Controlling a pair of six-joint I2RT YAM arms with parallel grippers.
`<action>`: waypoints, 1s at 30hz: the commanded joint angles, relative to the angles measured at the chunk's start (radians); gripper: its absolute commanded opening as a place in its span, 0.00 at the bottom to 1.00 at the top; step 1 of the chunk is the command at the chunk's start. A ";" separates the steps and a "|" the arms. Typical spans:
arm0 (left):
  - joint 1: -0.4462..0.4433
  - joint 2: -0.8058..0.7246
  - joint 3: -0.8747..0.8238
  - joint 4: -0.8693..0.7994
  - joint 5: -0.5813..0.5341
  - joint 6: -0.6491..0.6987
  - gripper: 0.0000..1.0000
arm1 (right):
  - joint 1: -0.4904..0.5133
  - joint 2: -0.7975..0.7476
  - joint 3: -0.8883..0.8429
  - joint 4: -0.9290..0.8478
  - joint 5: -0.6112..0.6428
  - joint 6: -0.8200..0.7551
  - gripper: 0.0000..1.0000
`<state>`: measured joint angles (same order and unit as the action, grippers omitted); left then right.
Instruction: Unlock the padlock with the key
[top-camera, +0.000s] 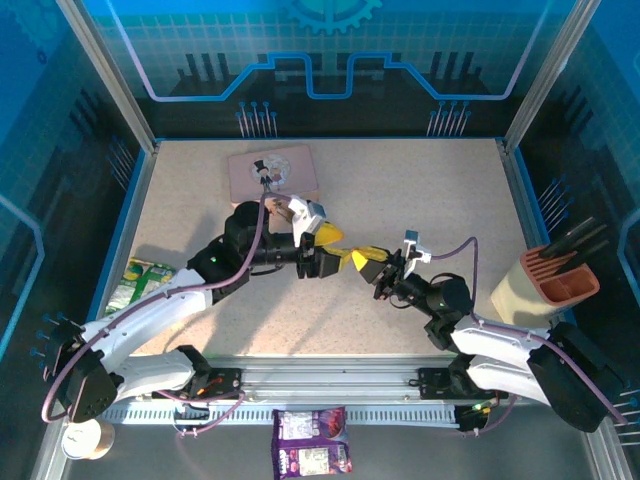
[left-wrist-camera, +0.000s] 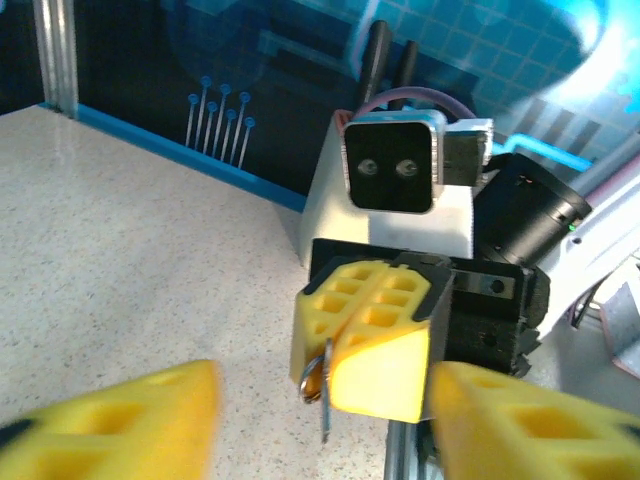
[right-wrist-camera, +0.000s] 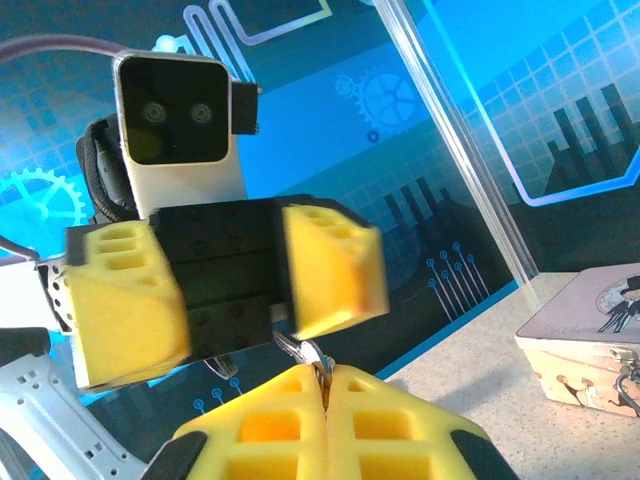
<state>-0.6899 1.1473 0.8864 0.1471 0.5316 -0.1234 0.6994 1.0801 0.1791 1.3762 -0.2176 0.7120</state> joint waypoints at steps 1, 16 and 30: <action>0.008 -0.002 0.043 -0.021 -0.054 -0.063 0.73 | 0.021 0.000 0.023 0.049 0.058 0.028 0.00; -0.009 0.036 0.037 0.073 -0.082 -0.234 0.57 | 0.064 0.019 0.036 0.048 0.222 0.127 0.00; -0.029 0.058 0.073 0.052 -0.072 -0.212 0.33 | 0.081 0.039 0.036 0.047 0.248 0.135 0.00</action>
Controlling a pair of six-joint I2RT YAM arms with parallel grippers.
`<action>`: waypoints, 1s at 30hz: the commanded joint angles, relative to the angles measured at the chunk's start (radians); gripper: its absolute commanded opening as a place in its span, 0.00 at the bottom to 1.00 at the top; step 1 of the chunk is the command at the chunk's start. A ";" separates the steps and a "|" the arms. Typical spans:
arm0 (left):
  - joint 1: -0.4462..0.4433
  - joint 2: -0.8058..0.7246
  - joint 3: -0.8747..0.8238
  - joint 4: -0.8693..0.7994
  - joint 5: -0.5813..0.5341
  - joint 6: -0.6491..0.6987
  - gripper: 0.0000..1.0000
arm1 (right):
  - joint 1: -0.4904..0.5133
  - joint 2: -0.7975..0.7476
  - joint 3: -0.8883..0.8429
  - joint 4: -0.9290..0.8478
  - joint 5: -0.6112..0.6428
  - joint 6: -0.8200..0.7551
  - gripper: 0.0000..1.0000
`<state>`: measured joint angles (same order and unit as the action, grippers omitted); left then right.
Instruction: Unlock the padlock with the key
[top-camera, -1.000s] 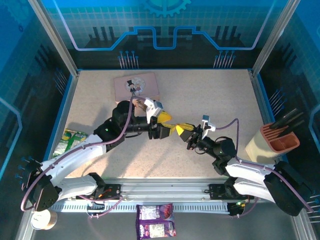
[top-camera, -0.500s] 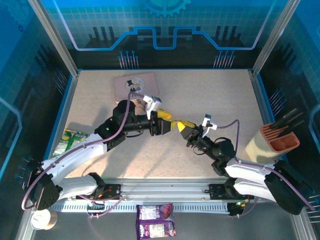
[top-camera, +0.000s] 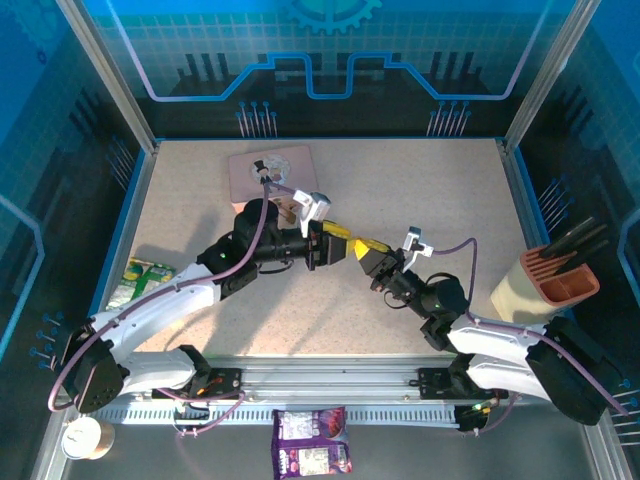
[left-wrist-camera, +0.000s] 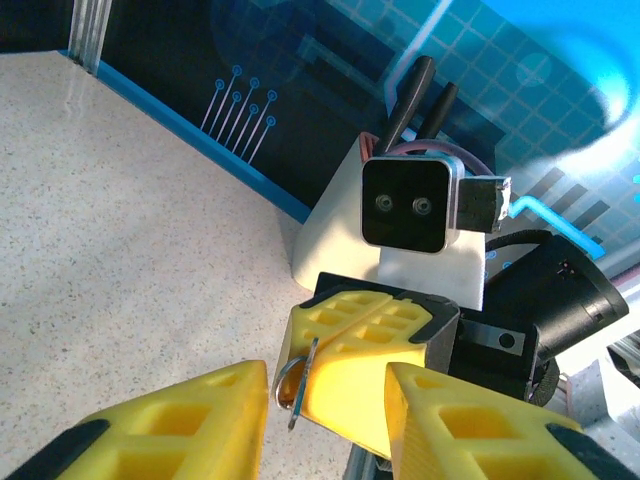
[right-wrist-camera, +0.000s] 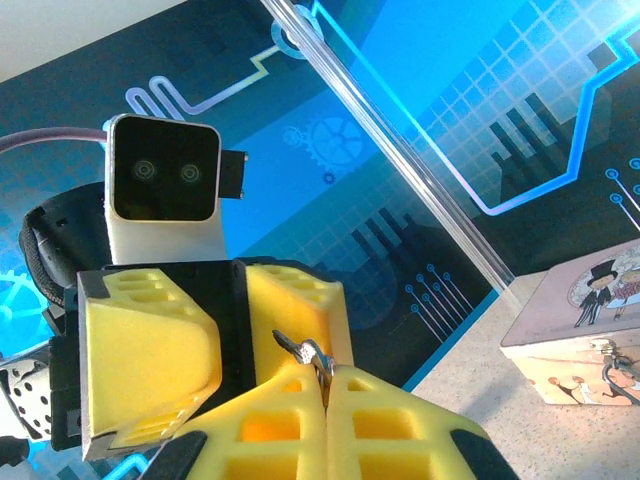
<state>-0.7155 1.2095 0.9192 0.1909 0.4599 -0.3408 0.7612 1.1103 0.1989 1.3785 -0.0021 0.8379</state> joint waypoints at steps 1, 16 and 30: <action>-0.004 -0.004 0.046 -0.002 0.001 0.009 0.32 | 0.021 0.009 0.016 0.046 0.035 0.010 0.00; -0.004 -0.010 0.071 -0.066 0.008 0.055 0.01 | 0.029 0.009 0.008 0.045 0.033 0.003 0.00; -0.006 0.032 0.306 -0.574 -0.116 0.278 0.00 | -0.175 0.001 -0.004 0.046 -0.315 0.001 0.44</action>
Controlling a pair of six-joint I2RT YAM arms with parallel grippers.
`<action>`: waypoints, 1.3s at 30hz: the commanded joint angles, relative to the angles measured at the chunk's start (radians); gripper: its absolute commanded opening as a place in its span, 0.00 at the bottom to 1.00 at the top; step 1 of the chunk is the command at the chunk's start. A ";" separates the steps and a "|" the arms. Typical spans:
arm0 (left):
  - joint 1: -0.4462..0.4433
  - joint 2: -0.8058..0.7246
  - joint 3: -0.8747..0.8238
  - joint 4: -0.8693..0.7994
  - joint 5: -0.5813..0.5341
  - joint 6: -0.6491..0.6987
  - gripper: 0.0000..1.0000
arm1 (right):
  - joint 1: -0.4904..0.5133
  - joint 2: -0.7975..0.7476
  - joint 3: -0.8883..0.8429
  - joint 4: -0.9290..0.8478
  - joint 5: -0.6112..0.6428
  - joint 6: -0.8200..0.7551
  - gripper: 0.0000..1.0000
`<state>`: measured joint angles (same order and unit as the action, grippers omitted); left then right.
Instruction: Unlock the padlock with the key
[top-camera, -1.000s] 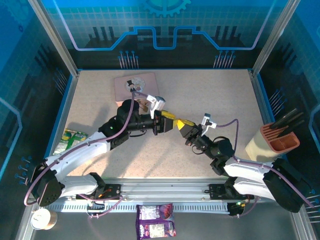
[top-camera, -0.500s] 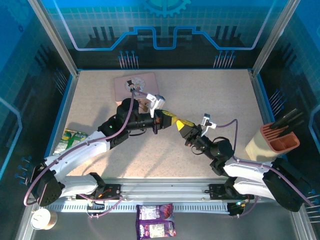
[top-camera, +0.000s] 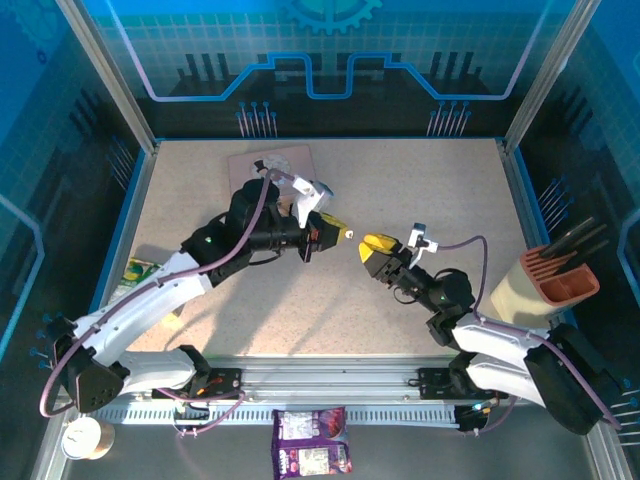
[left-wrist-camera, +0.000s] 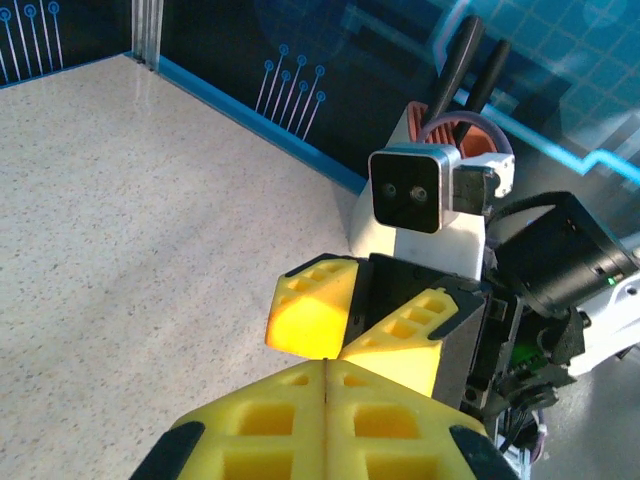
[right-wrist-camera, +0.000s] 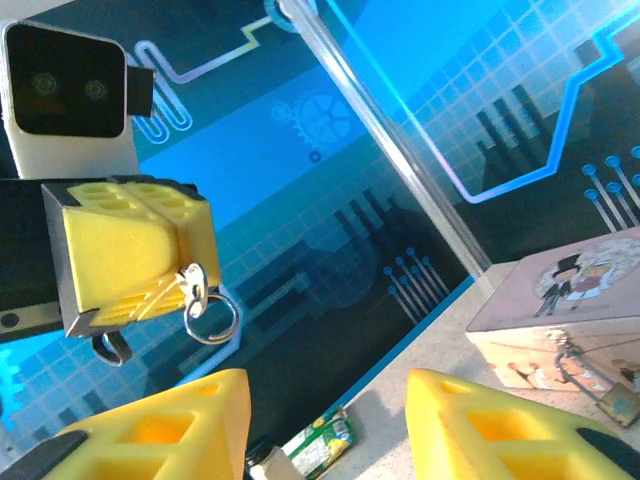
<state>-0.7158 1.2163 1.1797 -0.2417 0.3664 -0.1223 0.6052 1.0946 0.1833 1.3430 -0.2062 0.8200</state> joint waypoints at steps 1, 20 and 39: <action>-0.009 0.035 0.060 -0.166 -0.023 0.063 0.00 | -0.017 0.027 0.027 0.082 -0.134 0.017 0.43; -0.042 0.098 0.128 -0.244 0.037 0.087 0.00 | -0.006 0.037 0.051 0.082 -0.249 0.004 0.28; -0.057 0.120 0.145 -0.259 0.055 0.111 0.00 | 0.013 0.037 0.069 0.082 -0.275 0.008 0.12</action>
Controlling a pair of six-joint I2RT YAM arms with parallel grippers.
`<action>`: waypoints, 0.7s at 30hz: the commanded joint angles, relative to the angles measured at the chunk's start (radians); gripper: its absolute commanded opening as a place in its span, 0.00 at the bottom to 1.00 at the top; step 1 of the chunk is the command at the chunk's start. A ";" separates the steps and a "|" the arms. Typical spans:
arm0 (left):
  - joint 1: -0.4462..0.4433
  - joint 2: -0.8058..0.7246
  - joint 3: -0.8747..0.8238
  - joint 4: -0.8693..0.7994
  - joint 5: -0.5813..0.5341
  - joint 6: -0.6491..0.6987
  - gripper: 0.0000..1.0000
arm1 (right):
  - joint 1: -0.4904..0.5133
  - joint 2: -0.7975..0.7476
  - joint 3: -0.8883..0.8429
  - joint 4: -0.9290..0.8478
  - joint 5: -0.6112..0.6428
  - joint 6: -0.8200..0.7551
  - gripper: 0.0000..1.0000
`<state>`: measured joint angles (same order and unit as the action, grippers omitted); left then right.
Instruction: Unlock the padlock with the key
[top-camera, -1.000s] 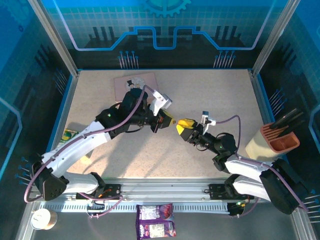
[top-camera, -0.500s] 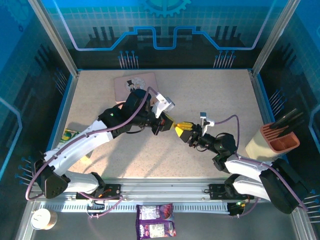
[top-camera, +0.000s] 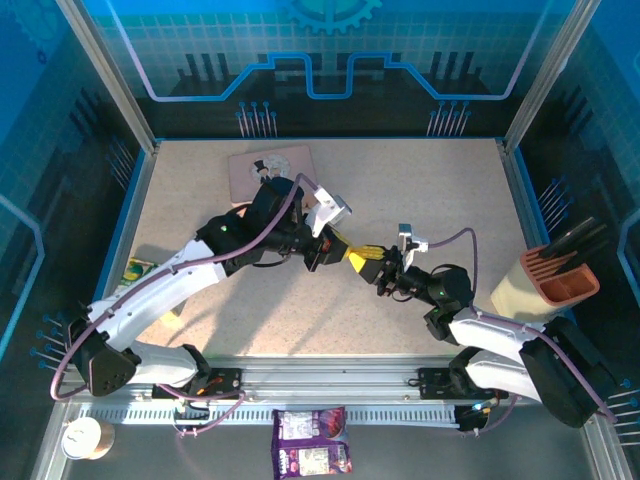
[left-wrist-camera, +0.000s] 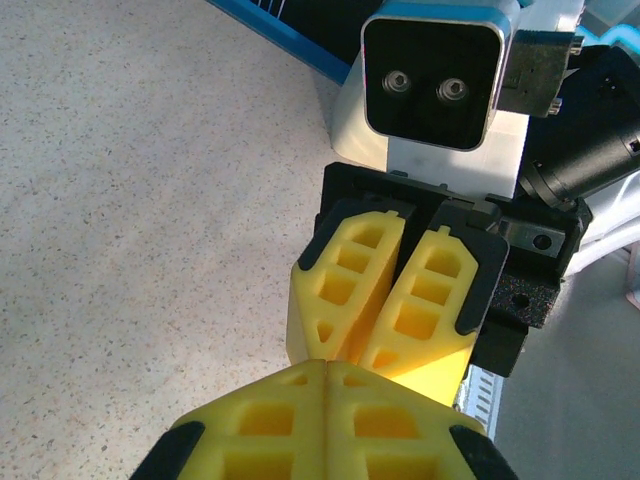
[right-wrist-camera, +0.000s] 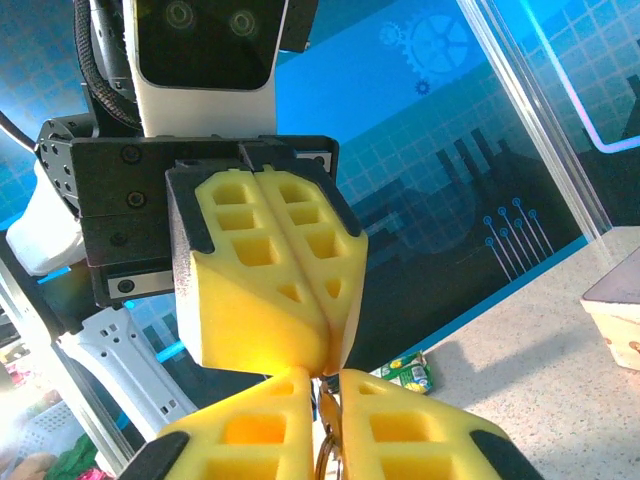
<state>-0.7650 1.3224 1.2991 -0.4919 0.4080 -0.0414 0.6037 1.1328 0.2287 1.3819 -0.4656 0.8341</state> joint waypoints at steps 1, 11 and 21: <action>-0.009 0.011 0.025 -0.008 0.010 0.029 0.00 | 0.014 -0.001 0.020 0.043 -0.013 -0.006 0.11; -0.008 0.012 0.028 0.006 0.000 0.033 0.00 | 0.018 -0.005 0.024 0.043 -0.028 0.000 0.18; -0.007 -0.005 0.020 0.019 -0.020 0.032 0.00 | 0.024 -0.007 0.026 0.043 -0.033 0.000 0.17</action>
<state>-0.7654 1.3224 1.2999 -0.4923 0.4080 -0.0231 0.6060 1.1328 0.2287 1.3849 -0.4721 0.8379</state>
